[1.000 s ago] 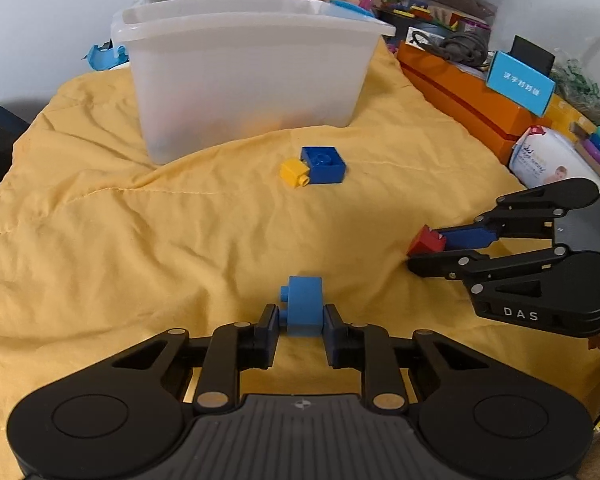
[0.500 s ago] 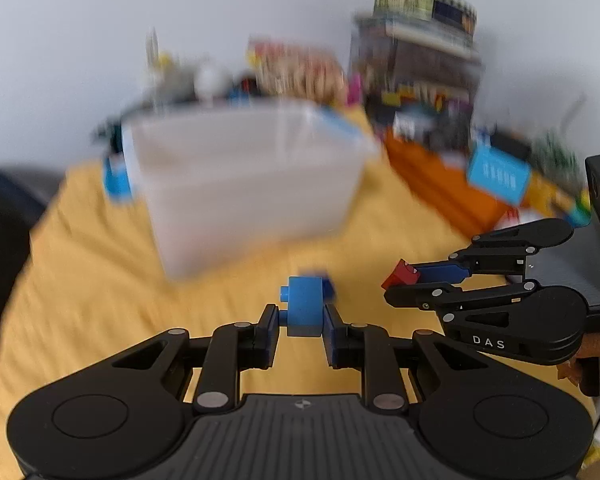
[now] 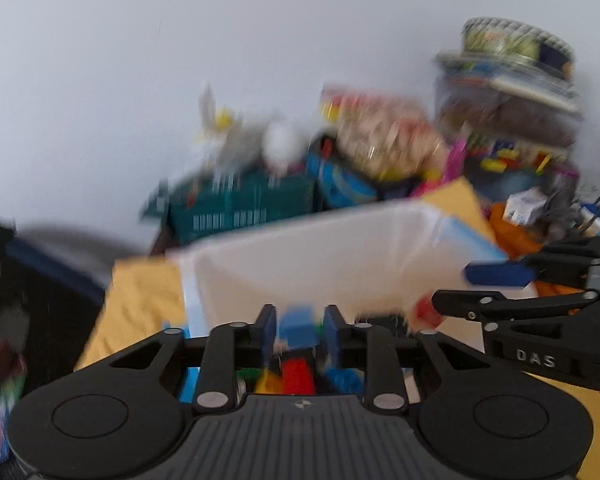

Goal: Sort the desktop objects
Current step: 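Carry the blue and red bricks over the clear bin and open both tools, then move both open tools back toward the blue square brick and yellow brick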

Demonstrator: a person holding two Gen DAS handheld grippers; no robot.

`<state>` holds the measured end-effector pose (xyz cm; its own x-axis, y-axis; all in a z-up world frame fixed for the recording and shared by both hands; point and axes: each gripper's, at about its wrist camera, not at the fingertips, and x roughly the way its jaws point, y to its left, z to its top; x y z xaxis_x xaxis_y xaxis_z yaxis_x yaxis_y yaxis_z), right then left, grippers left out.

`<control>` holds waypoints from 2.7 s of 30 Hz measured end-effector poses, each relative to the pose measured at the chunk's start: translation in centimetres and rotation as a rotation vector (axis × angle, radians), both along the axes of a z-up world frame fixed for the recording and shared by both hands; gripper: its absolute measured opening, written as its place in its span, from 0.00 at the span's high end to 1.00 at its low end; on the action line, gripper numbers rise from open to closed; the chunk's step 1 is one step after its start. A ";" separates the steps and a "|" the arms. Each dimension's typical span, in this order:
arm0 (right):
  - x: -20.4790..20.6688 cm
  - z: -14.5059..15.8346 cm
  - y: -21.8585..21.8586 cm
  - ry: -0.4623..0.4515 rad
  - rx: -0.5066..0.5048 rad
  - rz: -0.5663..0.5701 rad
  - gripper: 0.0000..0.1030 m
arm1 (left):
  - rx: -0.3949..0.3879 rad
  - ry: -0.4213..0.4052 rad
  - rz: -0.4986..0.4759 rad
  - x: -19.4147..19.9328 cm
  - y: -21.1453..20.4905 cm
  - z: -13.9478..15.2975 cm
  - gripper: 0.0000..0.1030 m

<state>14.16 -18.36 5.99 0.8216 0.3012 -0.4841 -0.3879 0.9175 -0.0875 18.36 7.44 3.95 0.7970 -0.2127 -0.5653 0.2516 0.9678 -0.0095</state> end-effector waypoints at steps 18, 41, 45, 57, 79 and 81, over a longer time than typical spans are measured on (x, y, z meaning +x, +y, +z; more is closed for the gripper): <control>-4.9 -6.4 -3.9 0.143 -0.009 -0.046 0.49 | -0.003 0.083 -0.134 -12.9 -1.8 -6.2 0.36; -6.5 -12.5 -3.6 0.320 -0.063 0.017 0.43 | -0.062 0.232 -0.074 -13.1 -2.1 -10.9 0.36; -7.5 -12.7 -2.8 0.284 -0.116 0.041 0.43 | -0.062 0.243 -0.075 -13.4 -2.0 -11.2 0.36; -8.1 -12.8 -2.3 0.283 -0.127 0.049 0.38 | -0.069 0.244 -0.073 -14.2 -1.4 -11.1 0.36; -8.7 -12.8 -1.8 0.282 -0.148 0.040 0.30 | -0.076 0.239 -0.077 -14.8 -0.7 -11.3 0.36; -8.8 -12.8 -1.8 0.281 -0.148 0.040 0.30 | -0.074 0.240 -0.074 -14.8 -0.7 -11.5 0.36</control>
<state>5.41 -20.21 -6.81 0.6382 0.2400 -0.7315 -0.4518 0.8861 -0.1034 3.51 6.78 -7.53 0.6223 -0.3132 -0.7174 0.3039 0.9412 -0.1472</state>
